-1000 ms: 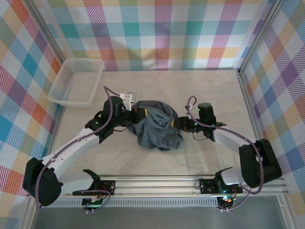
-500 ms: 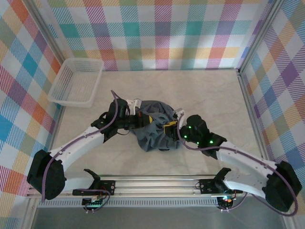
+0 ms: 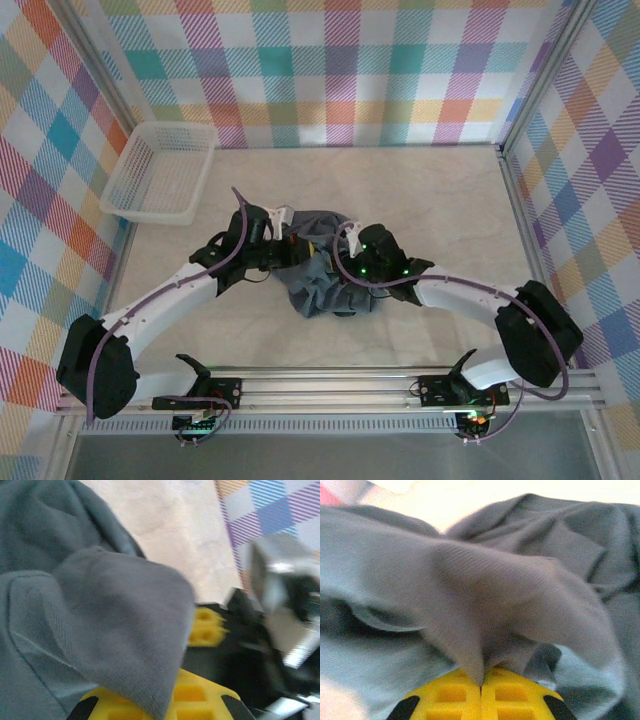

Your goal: Fold the inside-out t-shirt

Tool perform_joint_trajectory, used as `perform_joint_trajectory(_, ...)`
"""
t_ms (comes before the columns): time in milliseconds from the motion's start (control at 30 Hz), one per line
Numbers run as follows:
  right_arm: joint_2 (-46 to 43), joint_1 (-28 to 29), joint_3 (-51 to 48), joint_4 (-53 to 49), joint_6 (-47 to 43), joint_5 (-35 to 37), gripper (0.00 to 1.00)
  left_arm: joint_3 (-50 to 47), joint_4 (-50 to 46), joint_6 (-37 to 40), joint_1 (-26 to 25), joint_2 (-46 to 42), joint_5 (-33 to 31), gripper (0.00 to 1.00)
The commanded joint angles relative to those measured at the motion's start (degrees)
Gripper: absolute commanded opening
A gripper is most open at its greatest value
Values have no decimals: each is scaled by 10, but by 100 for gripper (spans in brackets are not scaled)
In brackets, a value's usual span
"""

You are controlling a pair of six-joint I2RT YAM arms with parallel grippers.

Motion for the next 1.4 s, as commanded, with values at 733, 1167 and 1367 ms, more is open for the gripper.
perform_joint_trajectory(733, -72, -153, 11, 203, 263, -563, 0, -75, 44, 331, -109, -99, -263, 71)
perform_joint_trajectory(1167, -119, -156, 38, 44, 155, -459, 0, 52, -8, 256, -78, -70, -97, 0)
perform_joint_trajectory(1367, -109, -221, 33, -142, 102, -263, 9, 106, -20, 50, -52, -33, 183, 0)
